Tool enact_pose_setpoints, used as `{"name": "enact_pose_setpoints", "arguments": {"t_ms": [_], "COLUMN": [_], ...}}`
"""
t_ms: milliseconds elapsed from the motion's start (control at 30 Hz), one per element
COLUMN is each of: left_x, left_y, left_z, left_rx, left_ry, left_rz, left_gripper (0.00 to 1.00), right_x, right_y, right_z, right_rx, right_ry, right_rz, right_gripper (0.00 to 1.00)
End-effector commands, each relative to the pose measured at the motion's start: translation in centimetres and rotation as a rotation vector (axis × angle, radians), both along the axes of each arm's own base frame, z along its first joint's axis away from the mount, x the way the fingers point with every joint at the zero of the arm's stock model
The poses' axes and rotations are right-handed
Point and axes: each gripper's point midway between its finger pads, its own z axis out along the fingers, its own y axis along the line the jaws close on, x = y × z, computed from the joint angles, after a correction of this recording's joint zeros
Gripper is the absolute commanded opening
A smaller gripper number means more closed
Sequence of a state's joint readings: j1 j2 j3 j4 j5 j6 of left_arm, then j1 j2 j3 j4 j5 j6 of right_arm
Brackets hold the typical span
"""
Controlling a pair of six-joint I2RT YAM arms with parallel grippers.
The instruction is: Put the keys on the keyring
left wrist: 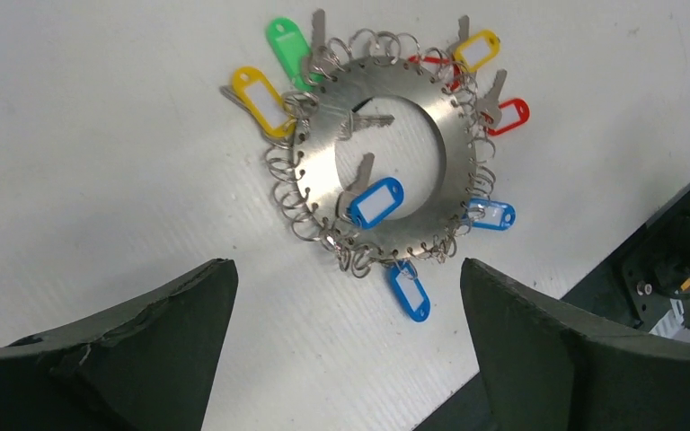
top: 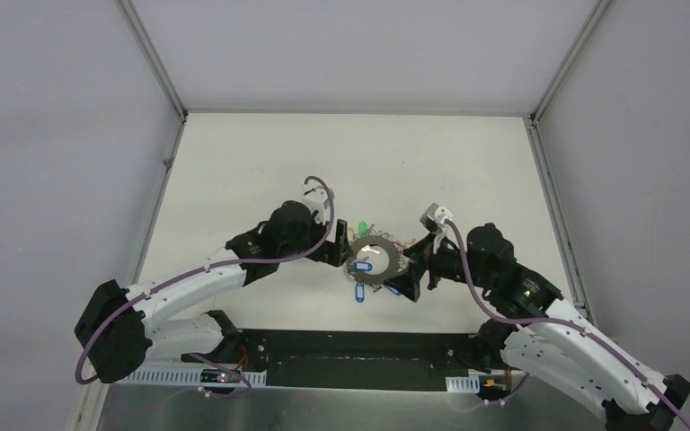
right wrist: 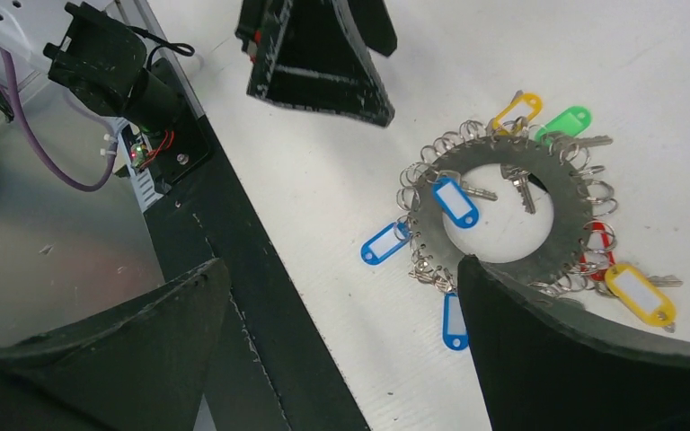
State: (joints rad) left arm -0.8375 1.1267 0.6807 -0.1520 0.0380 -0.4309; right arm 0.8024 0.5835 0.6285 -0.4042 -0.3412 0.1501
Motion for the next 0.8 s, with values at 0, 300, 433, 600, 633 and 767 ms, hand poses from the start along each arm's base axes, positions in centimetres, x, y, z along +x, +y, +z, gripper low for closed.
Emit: {"name": "enact_pose_setpoints", "arguments": {"t_ms": [0,300,433,600,633,767], "left_x": [1.3,3.5,3.2,3.2,3.3,4.3], "left_y": [1.6,11.4,14.6,16.8,17.3,19.8], "left_z": [2.9,4.1,4.8,5.8,5.8,5.2], "left_rx": [-0.100,-0.212,-0.174,-0.081,-0.054,0.096], "left_ry": [-0.019,-0.063,-0.136,-0.249,-0.269,-0.333], "left_rz": [0.038,0.319,0.406,0.449,0.456,0.522], "left_gripper": [0.99,0.99,0.99,0.99,0.99,0.99], "right_x": [1.3,7.2,10.4,12.4,12.7,13.7], "right_y": [1.6,-2.4,-6.9,-12.5,-13.4,-16.7], "right_z": [3.1,1.6,-0.9,-4.7,-5.1,-6.0], "right_rx": [0.117,0.180,0.185,0.104,0.070,-0.061], "right_ry": [0.005,0.063,0.124,0.135,0.109,-0.046], "right_rz": [-0.006,-0.249,-0.489,-0.744,-0.778,-0.888], "right_gripper": [1.00,1.00,1.00,1.00,1.00,1.00]}}
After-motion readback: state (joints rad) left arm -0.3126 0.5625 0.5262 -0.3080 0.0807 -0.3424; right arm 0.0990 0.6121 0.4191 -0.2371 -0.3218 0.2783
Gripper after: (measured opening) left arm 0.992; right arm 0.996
